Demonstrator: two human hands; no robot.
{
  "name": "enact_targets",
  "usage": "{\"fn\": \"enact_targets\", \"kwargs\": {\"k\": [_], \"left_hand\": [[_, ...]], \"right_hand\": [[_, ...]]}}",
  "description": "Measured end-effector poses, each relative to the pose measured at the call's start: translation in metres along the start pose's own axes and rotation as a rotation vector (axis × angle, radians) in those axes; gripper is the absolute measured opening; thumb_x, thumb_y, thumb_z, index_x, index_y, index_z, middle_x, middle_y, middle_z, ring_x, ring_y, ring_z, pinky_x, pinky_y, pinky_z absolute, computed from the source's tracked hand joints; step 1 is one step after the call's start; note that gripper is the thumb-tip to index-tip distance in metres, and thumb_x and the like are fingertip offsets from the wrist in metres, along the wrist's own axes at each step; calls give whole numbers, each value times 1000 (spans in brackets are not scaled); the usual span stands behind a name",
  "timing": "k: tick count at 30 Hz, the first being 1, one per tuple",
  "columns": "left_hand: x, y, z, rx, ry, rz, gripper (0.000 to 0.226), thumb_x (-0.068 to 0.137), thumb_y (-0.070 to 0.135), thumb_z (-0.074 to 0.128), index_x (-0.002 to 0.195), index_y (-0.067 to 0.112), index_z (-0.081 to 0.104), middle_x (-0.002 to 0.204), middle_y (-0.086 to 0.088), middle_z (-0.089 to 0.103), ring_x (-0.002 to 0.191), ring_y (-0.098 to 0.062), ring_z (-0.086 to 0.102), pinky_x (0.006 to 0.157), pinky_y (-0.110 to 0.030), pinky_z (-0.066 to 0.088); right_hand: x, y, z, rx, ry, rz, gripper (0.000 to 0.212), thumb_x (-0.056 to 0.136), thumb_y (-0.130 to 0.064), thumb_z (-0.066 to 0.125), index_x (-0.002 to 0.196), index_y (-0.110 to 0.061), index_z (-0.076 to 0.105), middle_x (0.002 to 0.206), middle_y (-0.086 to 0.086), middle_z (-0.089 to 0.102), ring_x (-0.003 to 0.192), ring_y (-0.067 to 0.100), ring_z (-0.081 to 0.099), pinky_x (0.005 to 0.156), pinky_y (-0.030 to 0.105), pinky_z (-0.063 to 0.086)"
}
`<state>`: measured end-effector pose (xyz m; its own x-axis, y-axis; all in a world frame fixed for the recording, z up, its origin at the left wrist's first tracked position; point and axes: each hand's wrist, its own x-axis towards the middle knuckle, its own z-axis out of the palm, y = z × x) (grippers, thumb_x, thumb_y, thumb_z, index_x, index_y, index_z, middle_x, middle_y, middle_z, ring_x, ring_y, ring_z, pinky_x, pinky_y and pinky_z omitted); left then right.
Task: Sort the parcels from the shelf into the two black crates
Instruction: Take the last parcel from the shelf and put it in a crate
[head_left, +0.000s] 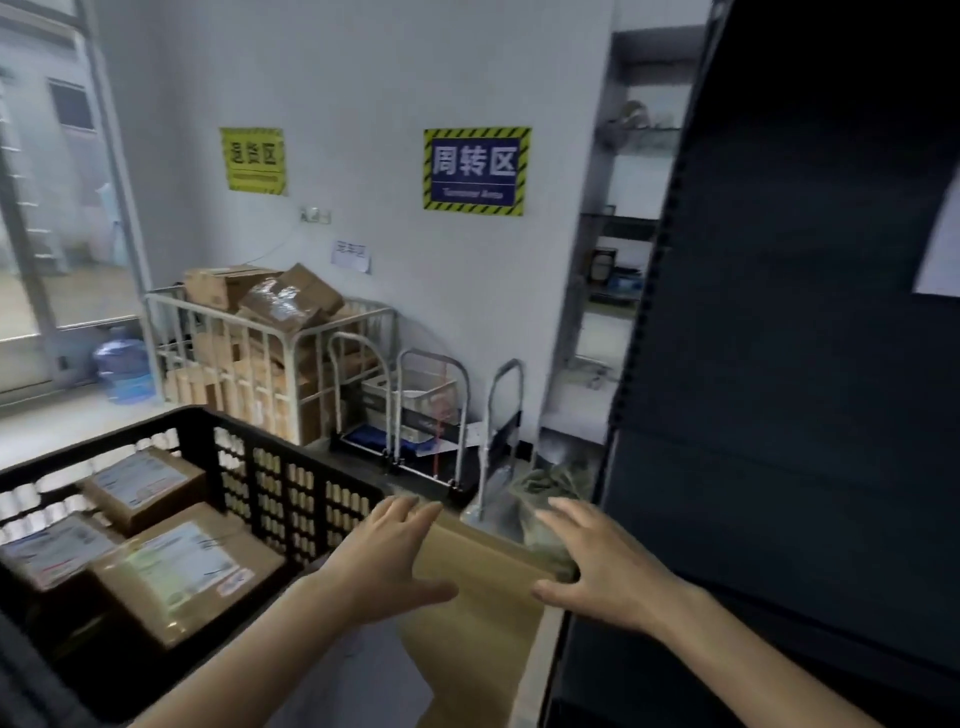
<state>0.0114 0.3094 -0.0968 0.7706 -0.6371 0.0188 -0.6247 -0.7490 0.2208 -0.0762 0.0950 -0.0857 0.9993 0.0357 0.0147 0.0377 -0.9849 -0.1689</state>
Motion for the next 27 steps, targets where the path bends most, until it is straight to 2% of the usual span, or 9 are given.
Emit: {"fn": "enact_targets", "kwargs": {"k": [10,22,27], "left_hand": [[26,153,18,9,-9,298,91,78,61,57,149,23,14,152,-1,19,142,-19,12,115,-32,21],[7,375,56,22,-58,533,89,82,58,55,150,22,9,156,-1,12,144,-18,6,117,-29,17],[-1,462,74,79,-46,595,84,84,56,52,149,20,12,154,-1,20,143,-19,15,117,-30,19]], "right_hand": [[-142,91,-28,56,90,287,79,85,-52,53,149,-24,15,157,-7,6,144,10,3,116,29,14],[-345,200,-49,79,170,549,79,86,-51,53,149,-23,15,157,-6,6,144,11,4,117,29,13],[-409,237,-56,76,192,636,77,88,-50,52,149,-21,16,157,-3,8,144,13,6,116,30,14]]}}
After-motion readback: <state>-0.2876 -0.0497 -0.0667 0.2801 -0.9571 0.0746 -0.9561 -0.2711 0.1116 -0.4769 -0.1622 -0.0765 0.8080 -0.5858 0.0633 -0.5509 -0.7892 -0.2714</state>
